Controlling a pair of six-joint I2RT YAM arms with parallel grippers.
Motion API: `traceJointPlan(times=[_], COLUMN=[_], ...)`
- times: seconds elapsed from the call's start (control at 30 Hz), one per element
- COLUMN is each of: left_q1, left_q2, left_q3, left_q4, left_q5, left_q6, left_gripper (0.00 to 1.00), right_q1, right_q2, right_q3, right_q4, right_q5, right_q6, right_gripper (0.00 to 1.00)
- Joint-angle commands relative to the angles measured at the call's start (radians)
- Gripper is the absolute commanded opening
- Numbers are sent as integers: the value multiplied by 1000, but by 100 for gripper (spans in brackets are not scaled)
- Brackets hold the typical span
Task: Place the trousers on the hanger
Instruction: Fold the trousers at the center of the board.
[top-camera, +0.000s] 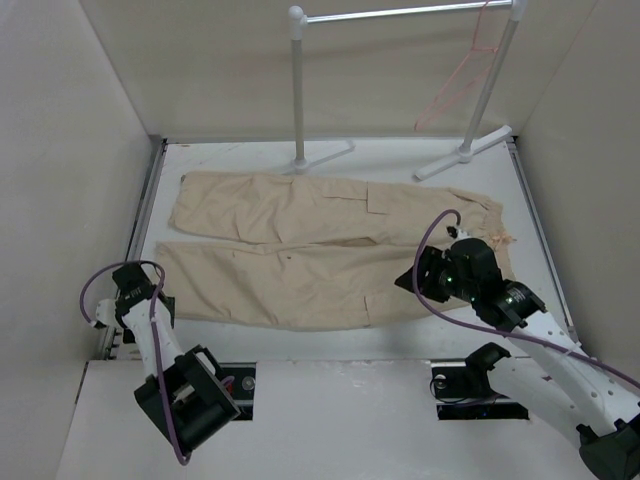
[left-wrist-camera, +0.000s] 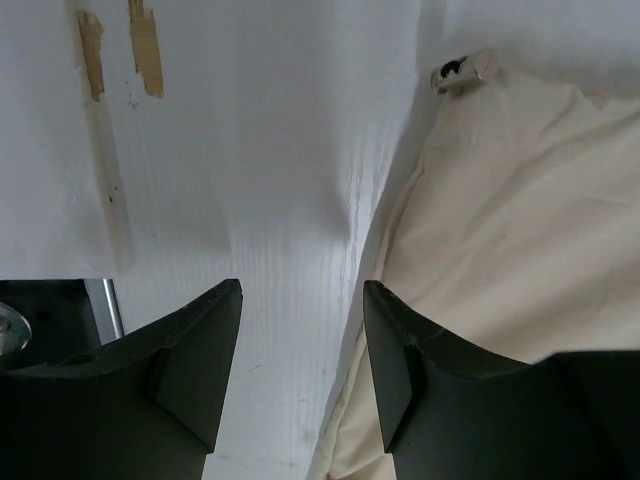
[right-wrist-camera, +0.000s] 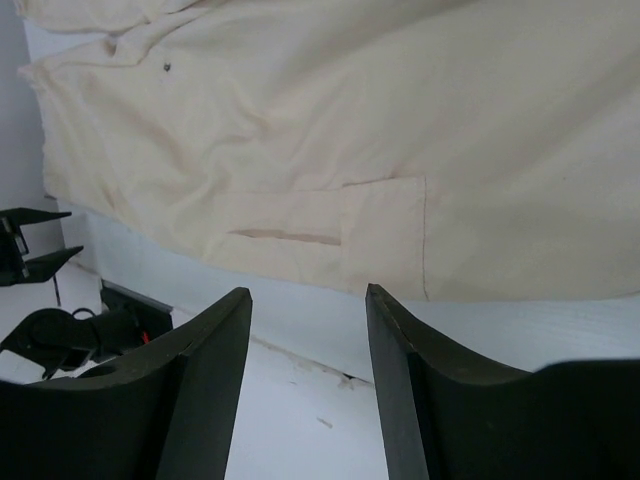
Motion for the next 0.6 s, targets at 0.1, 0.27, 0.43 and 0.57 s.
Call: traceJointPlan(times=[0.1,0.27,0.43,0.57], left_q1=[5,2,2,-6], left_q2=[44,128,205,212], left_q3=[-51,-67,-64,-41], left_q4=[203,315,387,378], left_q5=[-18,-15,-14,-4], left_q6=[-39,-49,-79,-71], left_gripper=[50,49,39,8], right_q1=[8,8,-73,-232], right_q2=[-19,-22,-42,-63], right_q3=[-17,-31,-44,-40], right_q4=[4,4,-4,-74], right_q5=[-30,-17,-6,100], right_q6=[-12,6,6,37], right_gripper=[56,58,60,62])
